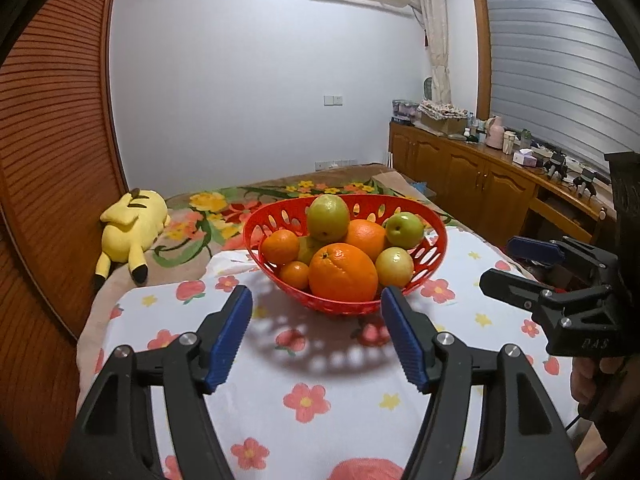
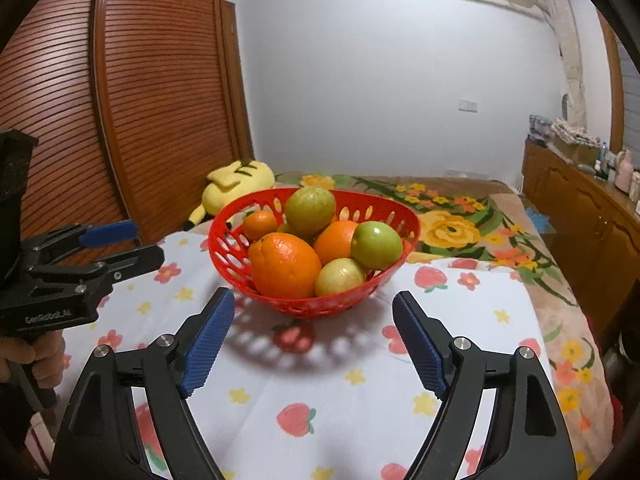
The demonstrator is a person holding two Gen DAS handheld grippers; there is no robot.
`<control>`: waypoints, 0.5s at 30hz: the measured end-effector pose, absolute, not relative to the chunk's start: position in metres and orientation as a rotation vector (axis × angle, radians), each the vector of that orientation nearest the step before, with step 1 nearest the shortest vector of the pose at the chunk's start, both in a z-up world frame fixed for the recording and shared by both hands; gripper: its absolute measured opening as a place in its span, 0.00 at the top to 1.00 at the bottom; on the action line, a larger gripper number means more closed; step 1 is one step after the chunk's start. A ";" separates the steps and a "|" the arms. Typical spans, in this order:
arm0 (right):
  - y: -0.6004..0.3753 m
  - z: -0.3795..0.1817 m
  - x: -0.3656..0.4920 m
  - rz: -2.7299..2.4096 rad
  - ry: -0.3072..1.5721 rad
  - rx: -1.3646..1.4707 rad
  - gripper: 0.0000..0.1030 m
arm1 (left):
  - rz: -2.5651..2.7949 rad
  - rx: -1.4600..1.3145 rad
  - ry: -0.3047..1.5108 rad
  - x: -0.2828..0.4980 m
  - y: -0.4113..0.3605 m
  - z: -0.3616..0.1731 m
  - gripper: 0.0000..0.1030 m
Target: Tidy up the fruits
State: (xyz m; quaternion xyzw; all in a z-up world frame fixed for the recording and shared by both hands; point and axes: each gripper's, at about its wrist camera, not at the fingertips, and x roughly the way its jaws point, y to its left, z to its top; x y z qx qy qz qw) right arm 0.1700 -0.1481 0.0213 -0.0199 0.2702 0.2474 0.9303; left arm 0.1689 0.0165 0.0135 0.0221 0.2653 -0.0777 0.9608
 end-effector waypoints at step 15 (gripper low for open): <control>-0.165 0.041 0.135 0.453 0.467 0.008 0.13 | -0.154 0.044 0.468 0.118 0.009 0.037 0.10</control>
